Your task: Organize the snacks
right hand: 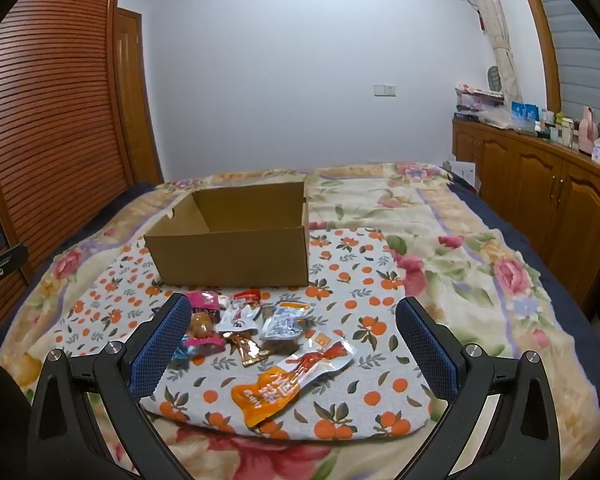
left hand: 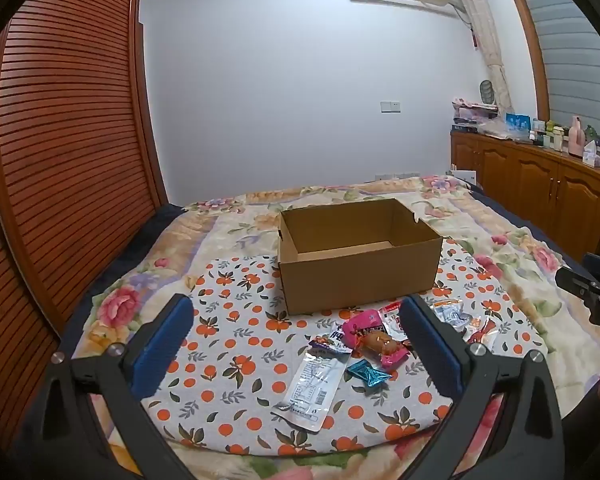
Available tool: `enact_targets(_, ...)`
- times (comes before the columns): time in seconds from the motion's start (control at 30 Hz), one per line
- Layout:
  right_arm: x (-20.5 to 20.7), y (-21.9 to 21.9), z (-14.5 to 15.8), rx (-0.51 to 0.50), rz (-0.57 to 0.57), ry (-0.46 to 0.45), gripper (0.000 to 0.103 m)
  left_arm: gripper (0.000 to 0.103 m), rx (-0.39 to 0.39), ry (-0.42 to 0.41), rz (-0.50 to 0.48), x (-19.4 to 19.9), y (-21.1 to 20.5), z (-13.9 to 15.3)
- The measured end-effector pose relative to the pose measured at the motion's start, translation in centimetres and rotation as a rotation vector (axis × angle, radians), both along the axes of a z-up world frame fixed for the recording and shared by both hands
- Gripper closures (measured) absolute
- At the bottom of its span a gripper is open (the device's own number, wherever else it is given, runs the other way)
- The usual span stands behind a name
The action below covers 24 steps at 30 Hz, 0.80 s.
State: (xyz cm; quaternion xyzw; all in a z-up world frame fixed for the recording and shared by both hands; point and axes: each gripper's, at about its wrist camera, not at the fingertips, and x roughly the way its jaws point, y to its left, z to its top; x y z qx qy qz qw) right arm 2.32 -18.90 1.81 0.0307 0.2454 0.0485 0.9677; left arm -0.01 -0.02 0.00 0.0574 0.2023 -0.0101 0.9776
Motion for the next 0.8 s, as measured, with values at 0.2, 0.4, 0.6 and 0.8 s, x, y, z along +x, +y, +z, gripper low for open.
enact_targets(0.2, -0.02, 0.01, 0.0, -0.001, 0.001, 0.0, 0.0, 0.0, -0.004, 0.004, 0.0, 0.02, 0.01, 0.0)
enact_targets(0.4, -0.05, -0.01, 0.02, -0.003, -0.001, -0.002, 0.0, 0.0, -0.003, 0.002, 0.001, 0.01, 0.02, 0.0)
enact_targets(0.6, -0.05, -0.06, 0.04, -0.001, 0.0, -0.003, 0.0, 0.0, -0.001, 0.002, 0.0, 0.01, -0.01, 0.0)
enact_targets(0.8, -0.05, -0.05, 0.05, -0.001, 0.0, -0.003, 0.0, 0.0, -0.001, 0.001, 0.0, 0.02, 0.01, -0.01)
